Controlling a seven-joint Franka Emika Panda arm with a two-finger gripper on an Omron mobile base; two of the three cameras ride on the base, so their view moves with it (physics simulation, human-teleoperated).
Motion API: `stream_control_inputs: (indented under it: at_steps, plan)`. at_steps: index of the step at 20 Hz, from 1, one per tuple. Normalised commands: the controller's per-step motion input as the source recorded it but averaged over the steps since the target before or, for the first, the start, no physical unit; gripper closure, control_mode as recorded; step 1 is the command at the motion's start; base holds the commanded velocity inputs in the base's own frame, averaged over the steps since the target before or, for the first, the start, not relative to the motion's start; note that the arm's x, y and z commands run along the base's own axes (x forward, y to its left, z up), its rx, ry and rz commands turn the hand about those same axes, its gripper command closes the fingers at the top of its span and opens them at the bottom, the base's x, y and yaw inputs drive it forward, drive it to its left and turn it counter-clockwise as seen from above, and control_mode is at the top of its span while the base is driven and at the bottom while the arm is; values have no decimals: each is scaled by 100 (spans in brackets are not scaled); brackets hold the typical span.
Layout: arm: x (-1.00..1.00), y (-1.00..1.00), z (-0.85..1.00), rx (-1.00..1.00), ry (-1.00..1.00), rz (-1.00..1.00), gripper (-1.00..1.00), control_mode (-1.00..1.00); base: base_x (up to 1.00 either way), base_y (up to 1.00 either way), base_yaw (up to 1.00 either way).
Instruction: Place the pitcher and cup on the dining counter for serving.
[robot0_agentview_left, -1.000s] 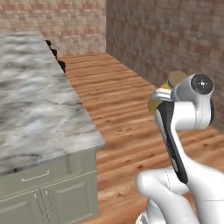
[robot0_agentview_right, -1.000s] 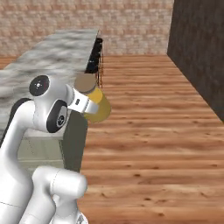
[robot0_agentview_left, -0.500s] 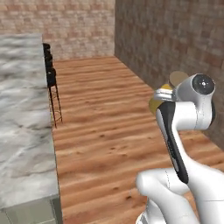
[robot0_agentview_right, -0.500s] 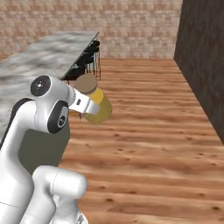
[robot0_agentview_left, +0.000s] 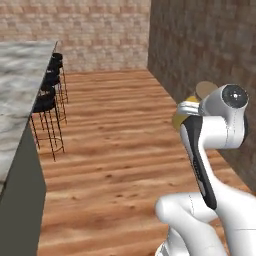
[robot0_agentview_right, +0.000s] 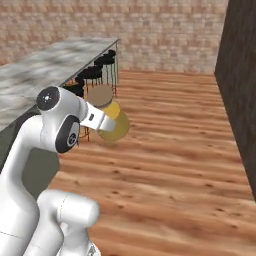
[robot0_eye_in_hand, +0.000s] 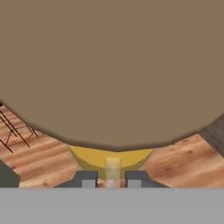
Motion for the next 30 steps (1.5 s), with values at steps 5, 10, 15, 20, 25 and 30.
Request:
stream_control_inputs:
  at_steps: [5,10,15,20,25,30]
  plan:
    - [0,0,0,0,0,0,100,100,100,-52,57]
    - [0,0,0,0,0,0,100,100,100,-30,69]
    - [0,0,0,0,0,0,100,100,100,-25,71]
    - [0,0,0,0,0,0,100,100,100,-45,65]
    - [0,0,0,0,0,0,100,100,100,-57,61]
    - [0,0,0,0,0,0,100,100,100,-67,57]
